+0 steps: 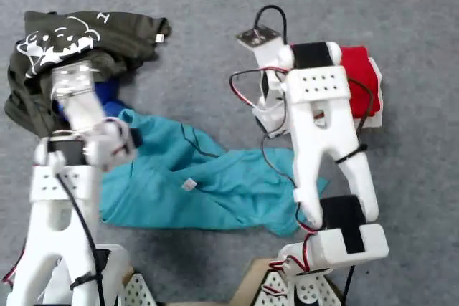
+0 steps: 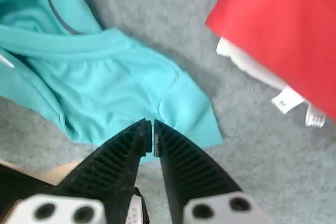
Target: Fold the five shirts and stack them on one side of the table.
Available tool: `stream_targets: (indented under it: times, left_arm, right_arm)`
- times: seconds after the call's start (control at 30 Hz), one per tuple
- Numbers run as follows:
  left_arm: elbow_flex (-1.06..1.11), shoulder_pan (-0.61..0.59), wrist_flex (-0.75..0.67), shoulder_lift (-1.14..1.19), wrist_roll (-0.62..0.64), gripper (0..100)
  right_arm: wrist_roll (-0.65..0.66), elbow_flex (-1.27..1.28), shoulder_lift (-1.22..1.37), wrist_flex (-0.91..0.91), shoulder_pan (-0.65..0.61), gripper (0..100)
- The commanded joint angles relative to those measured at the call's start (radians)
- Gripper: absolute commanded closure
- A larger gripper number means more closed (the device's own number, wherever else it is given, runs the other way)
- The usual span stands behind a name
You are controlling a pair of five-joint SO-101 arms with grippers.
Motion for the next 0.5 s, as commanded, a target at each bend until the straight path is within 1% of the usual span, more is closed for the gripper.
stream_targets:
  times: [0.0, 0.07, 0.13, 0.27, 0.37, 0.43, 0.47]
  left_arm:
    - [0.061, 0.128, -0.14, 0.008, 0.075, 75]
    - [0.11, 0.168, -0.226, 0.048, 0.083, 75]
    - [0.131, 0.183, -0.276, 0.121, 0.087, 76]
    - [0.082, 0.183, -0.285, 0.315, 0.103, 76]
    - [0.025, 0.188, -0.284, 0.443, 0.097, 84]
    - [-0.007, 0.189, -0.278, 0.499, 0.094, 93]
    - [-0.021, 0.191, -0.261, 0.505, 0.069, 97]
  right_arm:
    - [0.005, 0.03, -0.068, -0.037, 0.017, 98.1]
    - [0.005, 0.047, -0.082, -0.043, 0.012, 98.1]
    - [0.005, 0.058, -0.09, -0.043, 0.011, 98.1]
    - [0.005, 0.064, -0.09, -0.043, 0.015, 98.1]
    - [0.005, 0.062, -0.09, -0.043, 0.011, 98.1]
    - [0.005, 0.062, -0.084, -0.06, 0.011, 98.1]
    - [0.005, 0.064, -0.082, -0.077, 0.011, 98.1]
